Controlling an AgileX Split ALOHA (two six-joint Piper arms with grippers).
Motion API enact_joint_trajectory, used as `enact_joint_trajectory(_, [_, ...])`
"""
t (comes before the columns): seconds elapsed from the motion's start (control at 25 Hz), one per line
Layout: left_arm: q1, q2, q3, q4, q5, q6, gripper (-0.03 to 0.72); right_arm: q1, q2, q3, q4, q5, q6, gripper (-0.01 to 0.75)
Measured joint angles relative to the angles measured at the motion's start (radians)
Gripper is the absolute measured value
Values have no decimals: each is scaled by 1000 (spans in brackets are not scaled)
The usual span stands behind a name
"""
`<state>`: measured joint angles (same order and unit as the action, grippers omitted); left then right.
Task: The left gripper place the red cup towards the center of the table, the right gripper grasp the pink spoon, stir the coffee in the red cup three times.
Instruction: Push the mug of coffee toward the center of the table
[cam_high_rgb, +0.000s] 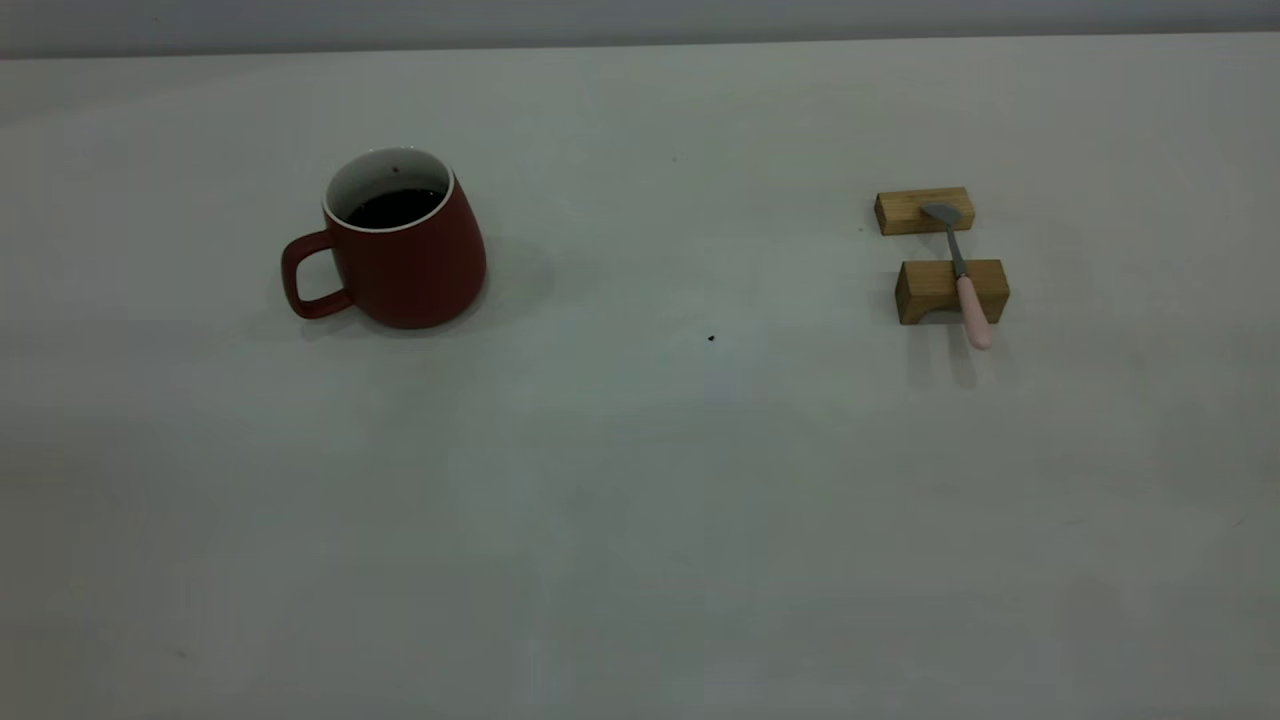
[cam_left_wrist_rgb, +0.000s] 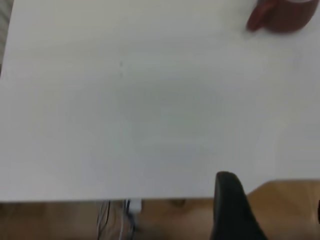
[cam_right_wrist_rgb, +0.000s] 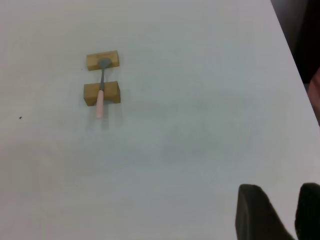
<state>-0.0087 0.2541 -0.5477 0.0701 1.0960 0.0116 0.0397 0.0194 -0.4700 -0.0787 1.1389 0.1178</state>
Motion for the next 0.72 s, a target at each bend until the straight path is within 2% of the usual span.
enact_joint_trajectory(0.12, [0, 203, -32, 6, -53, -12, 478, 0, 0, 0, 0, -1, 0, 238])
enact_joint_trajectory(0.44, [0, 767, -79, 10, -370, 43, 478, 0, 0, 0, 0, -1, 0, 238])
enact_joint_trajectory(0.52, [0, 903, -116, 10, -432, 104, 478, 0, 0, 0, 0, -1, 0, 238])
enact_joint_trajectory(0.72, [0, 1200, -275, -37, -497, 313, 478, 0, 0, 0, 0, -1, 0, 238])
